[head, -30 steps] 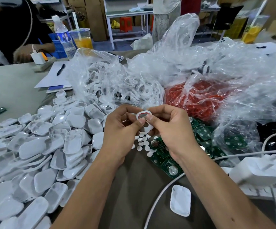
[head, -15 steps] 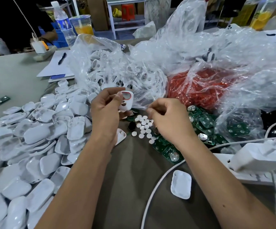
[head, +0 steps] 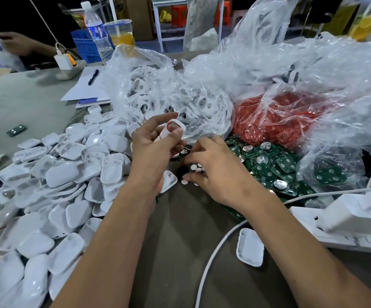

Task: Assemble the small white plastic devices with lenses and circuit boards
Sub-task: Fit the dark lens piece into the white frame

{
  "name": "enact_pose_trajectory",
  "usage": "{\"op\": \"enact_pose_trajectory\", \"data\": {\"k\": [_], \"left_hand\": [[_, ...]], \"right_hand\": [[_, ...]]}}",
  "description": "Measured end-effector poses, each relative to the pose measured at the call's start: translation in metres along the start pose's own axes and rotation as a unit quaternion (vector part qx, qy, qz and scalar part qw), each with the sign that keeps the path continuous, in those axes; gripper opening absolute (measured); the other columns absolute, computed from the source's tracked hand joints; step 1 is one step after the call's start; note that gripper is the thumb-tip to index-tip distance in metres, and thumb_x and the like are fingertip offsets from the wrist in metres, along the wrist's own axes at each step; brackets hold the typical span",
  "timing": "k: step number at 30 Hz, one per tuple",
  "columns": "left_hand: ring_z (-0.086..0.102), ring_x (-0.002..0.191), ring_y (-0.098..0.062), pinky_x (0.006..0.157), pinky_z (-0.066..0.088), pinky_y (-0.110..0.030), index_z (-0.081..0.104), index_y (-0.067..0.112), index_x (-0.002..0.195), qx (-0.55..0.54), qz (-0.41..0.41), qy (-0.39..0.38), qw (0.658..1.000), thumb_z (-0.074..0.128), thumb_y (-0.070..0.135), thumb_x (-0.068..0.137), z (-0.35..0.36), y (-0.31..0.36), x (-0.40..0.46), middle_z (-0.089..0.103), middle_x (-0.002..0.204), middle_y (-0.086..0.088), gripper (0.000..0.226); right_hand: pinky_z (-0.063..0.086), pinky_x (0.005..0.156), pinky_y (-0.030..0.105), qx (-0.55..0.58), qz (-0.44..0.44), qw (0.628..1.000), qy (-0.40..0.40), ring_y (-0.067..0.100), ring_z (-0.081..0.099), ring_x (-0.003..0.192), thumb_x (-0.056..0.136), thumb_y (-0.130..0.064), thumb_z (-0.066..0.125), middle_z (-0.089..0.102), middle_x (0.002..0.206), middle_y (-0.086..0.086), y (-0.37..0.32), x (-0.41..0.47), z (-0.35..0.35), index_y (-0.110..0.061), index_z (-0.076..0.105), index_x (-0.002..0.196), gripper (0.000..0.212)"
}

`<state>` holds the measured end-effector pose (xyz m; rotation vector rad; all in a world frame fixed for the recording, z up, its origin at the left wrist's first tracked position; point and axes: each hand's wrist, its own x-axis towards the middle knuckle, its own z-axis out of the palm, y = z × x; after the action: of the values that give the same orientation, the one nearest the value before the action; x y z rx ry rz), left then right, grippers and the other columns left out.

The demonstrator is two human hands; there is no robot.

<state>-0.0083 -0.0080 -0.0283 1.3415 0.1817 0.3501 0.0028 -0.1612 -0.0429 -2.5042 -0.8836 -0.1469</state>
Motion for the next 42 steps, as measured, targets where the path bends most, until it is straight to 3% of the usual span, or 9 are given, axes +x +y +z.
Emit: {"op": "enact_pose_trajectory", "data": {"k": [6, 9, 11, 13, 14, 16, 20, 26, 42], "left_hand": [[0.06, 0.067, -0.01, 0.066, 0.053, -0.03, 0.075, 0.019, 0.114, 0.046, 0.011, -0.001, 0.999, 0.076, -0.007, 0.083, -0.001, -0.001, 0.0, 0.068, 0.083, 0.004, 0.041], [0.057, 0.068, -0.009, 0.066, 0.05, -0.02, 0.075, 0.017, 0.116, 0.047, 0.016, 0.009, 0.999, 0.075, -0.004, 0.086, -0.001, -0.002, 0.001, 0.064, 0.086, 0.001, 0.037], [0.057, 0.073, -0.01, 0.068, 0.049, -0.019, 0.075, 0.016, 0.118, 0.032, 0.013, 0.005, 0.999, 0.074, -0.005, 0.087, -0.002, -0.002, 0.002, 0.061, 0.088, 0.0, 0.038], [0.056, 0.075, -0.012, 0.071, 0.05, -0.022, 0.074, 0.016, 0.119, 0.01, 0.008, -0.007, 1.0, 0.071, -0.008, 0.088, -0.003, -0.001, 0.002, 0.059, 0.088, -0.002, 0.04], [0.054, 0.074, -0.013, 0.07, 0.05, -0.024, 0.074, 0.016, 0.119, 0.005, 0.007, -0.016, 1.0, 0.07, -0.01, 0.088, -0.004, 0.0, 0.002, 0.058, 0.087, -0.002, 0.041], [0.054, 0.067, -0.011, 0.063, 0.051, -0.023, 0.074, 0.016, 0.12, -0.002, 0.004, -0.043, 0.999, 0.067, -0.011, 0.088, -0.005, 0.002, 0.0, 0.057, 0.082, 0.0, 0.042], [0.061, 0.062, -0.008, 0.053, 0.052, -0.02, 0.073, 0.016, 0.121, -0.038, -0.01, -0.11, 0.993, 0.063, -0.011, 0.09, -0.003, 0.005, -0.004, 0.054, 0.079, -0.001, 0.042], [0.054, 0.073, -0.015, 0.076, 0.048, -0.025, 0.073, 0.017, 0.125, -0.024, 0.002, -0.159, 0.987, 0.065, 0.001, 0.089, -0.002, 0.005, -0.006, 0.055, 0.086, 0.001, 0.04], [0.067, 0.089, -0.016, 0.076, 0.056, -0.025, 0.077, 0.016, 0.115, 0.025, 0.071, -0.15, 0.986, 0.079, -0.003, 0.084, 0.001, 0.003, -0.008, 0.071, 0.105, -0.003, 0.037]], "right_hand": [[0.045, 0.089, 0.041, -0.009, -0.038, 0.999, 0.034, 0.026, 0.049, 0.103, 0.097, -0.027, 0.071, 0.064, 0.097, 0.003, 0.001, 0.004, 0.004, -0.017, 0.08, 0.105, 0.016], [0.048, 0.08, 0.032, 0.123, 0.032, 0.987, 0.096, 0.013, 0.061, 0.087, 0.097, -0.019, 0.071, 0.071, 0.086, -0.003, 0.003, 0.003, 0.0, -0.016, 0.081, 0.095, 0.01], [0.051, 0.066, 0.023, 0.357, 0.136, 0.916, 0.122, 0.001, 0.066, 0.072, 0.1, -0.017, 0.068, 0.076, 0.08, -0.007, 0.005, 0.003, -0.008, -0.016, 0.079, 0.094, 0.012], [0.05, 0.055, 0.022, 0.566, 0.207, 0.789, 0.119, 0.01, 0.071, 0.068, 0.103, -0.012, 0.063, 0.078, 0.081, 0.003, 0.003, 0.002, -0.015, -0.009, 0.076, 0.096, 0.015], [0.05, 0.052, 0.021, 0.611, 0.218, 0.752, 0.117, 0.015, 0.073, 0.068, 0.103, -0.01, 0.061, 0.078, 0.082, 0.009, 0.003, 0.002, -0.018, -0.006, 0.074, 0.096, 0.016], [0.051, 0.05, 0.02, 0.644, 0.216, 0.726, 0.109, 0.02, 0.075, 0.069, 0.104, -0.009, 0.058, 0.078, 0.085, 0.015, 0.001, 0.001, -0.022, -0.004, 0.073, 0.096, 0.018], [0.052, 0.052, 0.02, 0.652, 0.208, 0.719, 0.117, 0.023, 0.076, 0.071, 0.103, -0.009, 0.059, 0.078, 0.086, 0.018, -0.002, 0.0, -0.024, -0.003, 0.075, 0.093, 0.02], [0.054, 0.054, 0.021, 0.648, 0.214, 0.718, 0.136, 0.024, 0.077, 0.074, 0.103, -0.007, 0.06, 0.078, 0.089, 0.02, -0.002, 0.0, -0.024, -0.001, 0.075, 0.096, 0.018], [0.055, 0.056, 0.025, 0.646, 0.211, 0.718, 0.153, 0.023, 0.072, 0.07, 0.103, -0.005, 0.059, 0.077, 0.083, 0.014, -0.001, 0.0, -0.026, -0.002, 0.074, 0.096, 0.017]]}}
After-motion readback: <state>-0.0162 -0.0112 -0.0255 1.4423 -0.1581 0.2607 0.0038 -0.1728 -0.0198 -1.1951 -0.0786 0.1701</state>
